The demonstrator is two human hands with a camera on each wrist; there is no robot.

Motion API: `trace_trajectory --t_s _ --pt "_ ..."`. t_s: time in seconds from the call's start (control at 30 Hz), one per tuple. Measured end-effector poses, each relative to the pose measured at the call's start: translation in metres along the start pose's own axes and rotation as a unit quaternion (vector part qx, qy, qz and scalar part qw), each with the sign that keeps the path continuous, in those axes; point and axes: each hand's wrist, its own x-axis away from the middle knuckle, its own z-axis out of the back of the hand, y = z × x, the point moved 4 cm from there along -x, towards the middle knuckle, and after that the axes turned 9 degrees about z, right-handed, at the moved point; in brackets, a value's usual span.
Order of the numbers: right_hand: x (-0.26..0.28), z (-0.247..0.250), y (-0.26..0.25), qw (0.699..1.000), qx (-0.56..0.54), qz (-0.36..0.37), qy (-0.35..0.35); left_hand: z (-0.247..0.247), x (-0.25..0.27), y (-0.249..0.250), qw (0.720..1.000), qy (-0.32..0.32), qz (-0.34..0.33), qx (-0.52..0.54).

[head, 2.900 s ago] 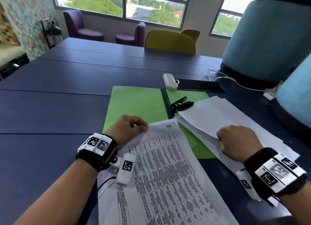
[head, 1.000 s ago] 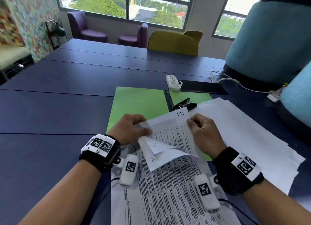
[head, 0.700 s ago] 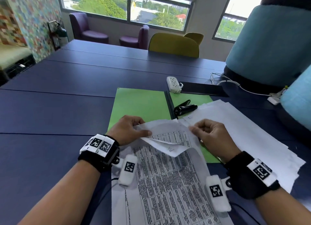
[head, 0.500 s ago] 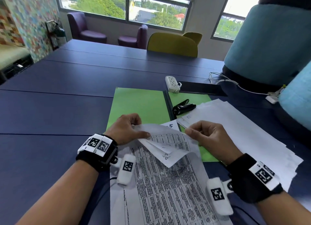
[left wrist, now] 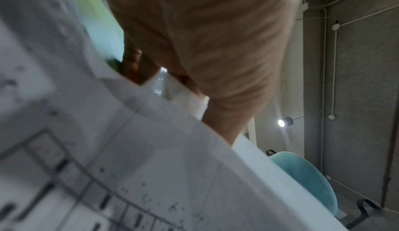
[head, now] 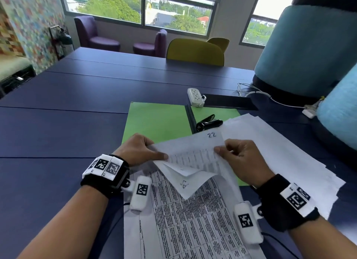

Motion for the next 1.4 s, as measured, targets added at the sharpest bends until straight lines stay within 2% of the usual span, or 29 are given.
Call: trace_trajectory --t_s 0.07,0.1,0.13,0.17,0.23,0.27,0.3,0.33,0.4,0.43,0.47,0.53,0.6,0.7,0.8,0.93,1.0,1.07,1.2,1.3,1.4 --pt "-0.002 0.012 -0.006 0.997 -0.038 0.001 0.07 0.002 -0.001 0.0 1.0 0.002 0.001 -0.005" --pt "-0.002 0.017 -0.009 0.996 -0.053 -0.008 0.07 0.002 -0.002 0.0 1.0 0.0 -0.002 -0.006" --pt "-0.003 0.019 -0.009 0.998 -0.049 -0.027 0.03 0.001 -0.002 0.001 1.0 -0.002 -0.006 -0.005" --pt "-0.001 0.019 -0.01 0.997 -0.025 -0.064 -0.039 0.001 -0.002 0.001 1.0 -0.003 -0.009 -0.008" --pt "0.007 0.019 0.001 0.968 0.052 -0.136 -0.205 0.001 -0.003 0.003 1.0 -0.002 -0.017 -0.016" --pt "0.011 0.022 0.012 0.952 0.094 -0.151 -0.249 0.001 -0.003 0.003 1.0 -0.001 -0.021 -0.017" --pt "0.012 0.025 0.015 0.947 0.123 -0.155 -0.252 0.001 -0.003 0.002 1.0 -0.001 -0.023 -0.019" --pt "0.009 0.031 0.02 0.957 0.156 -0.135 -0.205 0.001 -0.004 0.001 1.0 0.001 -0.023 -0.021" --pt "-0.001 0.055 0.013 0.975 0.208 -0.073 0.001 0.002 -0.003 0.0 0.999 0.004 -0.018 -0.033" --pt "-0.008 0.071 0.003 0.971 0.211 -0.033 0.105 0.002 -0.002 0.0 0.999 0.002 -0.021 -0.039" --pt "-0.015 0.087 -0.011 0.961 0.214 -0.001 0.177 0.0 0.0 0.002 0.999 -0.007 -0.024 -0.041" --pt "-0.03 0.117 -0.046 0.93 0.264 0.041 0.253 -0.002 0.005 0.006 0.999 -0.03 -0.028 -0.02" --pt "-0.044 0.14 -0.089 0.898 0.335 0.095 0.27 -0.006 0.007 0.008 0.999 -0.044 -0.026 -0.005" --pt "-0.056 0.14 -0.142 0.857 0.445 0.166 0.198 -0.007 0.006 0.006 0.998 -0.025 -0.03 -0.046" --pt "-0.06 0.111 -0.153 0.811 0.543 0.201 0.079 -0.006 0.001 0.004 0.998 0.004 -0.038 -0.051" --pt "-0.051 0.059 -0.097 0.711 0.689 0.092 -0.107 -0.008 0.0 0.002 0.998 0.015 -0.04 -0.053" --pt "-0.039 0.04 -0.062 0.679 0.71 0.046 -0.179 -0.009 0.0 0.0 0.998 0.009 -0.033 -0.054" --pt "-0.027 0.031 -0.028 0.671 0.705 0.004 -0.228 -0.01 0.0 -0.001 0.999 -0.013 -0.021 -0.045" --pt "-0.011 0.024 0.015 0.634 0.71 -0.057 -0.3 -0.01 0.0 0.0 0.998 -0.045 -0.015 -0.037" --pt "-0.013 0.026 0.027 0.635 0.704 -0.079 -0.308 -0.01 -0.002 -0.001 0.998 -0.052 -0.016 -0.035" --pt "-0.02 0.028 0.033 0.654 0.689 -0.096 -0.297 -0.011 0.0 0.0 0.997 -0.06 -0.024 -0.032"
